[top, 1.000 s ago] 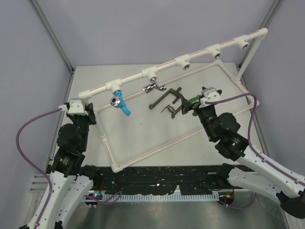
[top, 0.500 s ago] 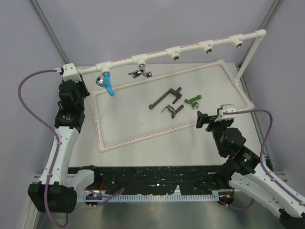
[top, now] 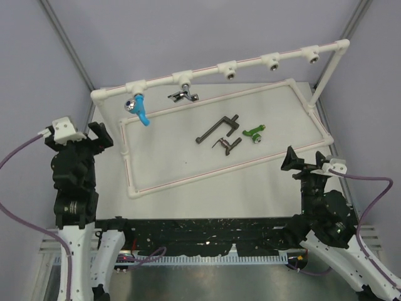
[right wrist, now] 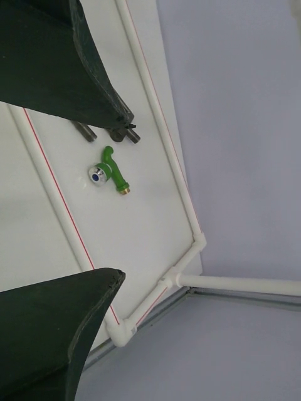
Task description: Install the water faucets
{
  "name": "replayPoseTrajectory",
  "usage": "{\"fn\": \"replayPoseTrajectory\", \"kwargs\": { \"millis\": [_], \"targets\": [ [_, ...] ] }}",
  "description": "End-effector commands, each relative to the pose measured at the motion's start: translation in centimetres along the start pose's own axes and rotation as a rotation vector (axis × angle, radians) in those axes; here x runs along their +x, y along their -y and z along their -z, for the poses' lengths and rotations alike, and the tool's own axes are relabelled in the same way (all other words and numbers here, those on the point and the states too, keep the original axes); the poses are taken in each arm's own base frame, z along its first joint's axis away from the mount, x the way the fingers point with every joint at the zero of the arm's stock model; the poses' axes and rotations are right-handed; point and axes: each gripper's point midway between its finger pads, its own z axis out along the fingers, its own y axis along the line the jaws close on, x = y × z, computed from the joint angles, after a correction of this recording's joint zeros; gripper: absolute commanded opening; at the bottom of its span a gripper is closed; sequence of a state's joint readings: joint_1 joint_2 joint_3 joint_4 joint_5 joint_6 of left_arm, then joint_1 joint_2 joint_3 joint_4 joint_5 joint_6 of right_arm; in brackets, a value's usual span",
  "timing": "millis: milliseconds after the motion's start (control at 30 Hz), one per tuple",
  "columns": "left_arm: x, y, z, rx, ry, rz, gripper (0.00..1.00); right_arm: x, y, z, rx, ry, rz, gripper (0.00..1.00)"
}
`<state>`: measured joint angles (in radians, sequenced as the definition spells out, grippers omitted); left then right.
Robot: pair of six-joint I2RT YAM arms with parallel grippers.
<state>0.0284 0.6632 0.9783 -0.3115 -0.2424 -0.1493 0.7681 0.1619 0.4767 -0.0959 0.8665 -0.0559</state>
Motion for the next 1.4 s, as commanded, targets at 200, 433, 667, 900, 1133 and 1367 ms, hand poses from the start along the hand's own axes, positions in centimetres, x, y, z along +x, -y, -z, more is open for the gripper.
{"fn": "replayPoseTrajectory", "kwargs": {
  "millis": [200,433,667,900,1133,1367],
  "targets": [
    [5.4,-1.6,7.8,0.012,-0.054,0.064,1.00,-3.7,4.5,1.8,0.110,0.225,-0.014,0.96],
    [7.2,-2.3,9.3,0.045,0.095,0.077,1.00,-3.3,5.0,2.3,0.114,0.290,-0.025,0.95],
    [7.5,-2.5,9.4,0.043,0.156,0.098,1.00,-3.1,5.0,2.3,0.112,0.303,-0.006,0.95],
    [7.8,-2.9,9.2,0.013,0.145,0.089,1.00,-2.4,4.7,2.0,0.108,0.302,0.020,0.95],
    [7.9,-3.1,9.1,0.003,0.141,0.087,1.00,-2.3,4.6,1.9,0.111,0.301,0.031,0.96],
    [7.7,-3.1,9.1,0.003,0.151,0.091,0.99,-2.1,4.1,1.6,0.092,0.291,0.057,0.95]
  ]
}}
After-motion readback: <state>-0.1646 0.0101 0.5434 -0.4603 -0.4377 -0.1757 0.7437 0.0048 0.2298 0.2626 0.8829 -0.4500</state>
